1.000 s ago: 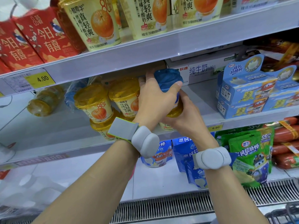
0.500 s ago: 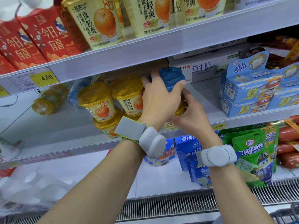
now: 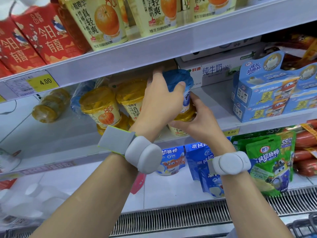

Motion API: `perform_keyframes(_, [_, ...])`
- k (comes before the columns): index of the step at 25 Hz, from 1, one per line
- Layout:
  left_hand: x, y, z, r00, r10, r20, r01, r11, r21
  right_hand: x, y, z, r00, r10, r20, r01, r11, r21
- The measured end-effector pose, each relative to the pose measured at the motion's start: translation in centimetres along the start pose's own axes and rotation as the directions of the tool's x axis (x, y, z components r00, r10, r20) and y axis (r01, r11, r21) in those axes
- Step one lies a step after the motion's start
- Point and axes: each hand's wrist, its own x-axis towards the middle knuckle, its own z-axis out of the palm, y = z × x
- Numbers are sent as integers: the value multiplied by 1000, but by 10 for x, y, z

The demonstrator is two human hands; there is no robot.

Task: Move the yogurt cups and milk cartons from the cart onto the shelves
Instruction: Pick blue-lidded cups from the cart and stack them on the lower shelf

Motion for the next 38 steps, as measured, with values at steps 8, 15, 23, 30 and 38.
perform_keyframes(8, [-13,-2,-18,903,407,-134,-278,795,539,-1,0,2,1000,4,0,-4,1000,-6])
perform_keyframes(15, [3,-21,-12,910,414,-18,-335,760,556,-1,0,2,1000,9,12,-9,1000,0])
perform_keyframes(23, [5,-19,-13,922,386,-44,-306,792,529,0,0,3,1000,11,13,-11,1000,1])
perform_keyframes(30, [8,-21,-10,916,398,-56,-312,792,525,1,1,6,1000,4,7,-4,1000,-18])
perform_keyframes(38, [12,-29,-6,894,445,-52,-321,717,618,-1,-1,9,1000,-3,-28,3,1000,-23])
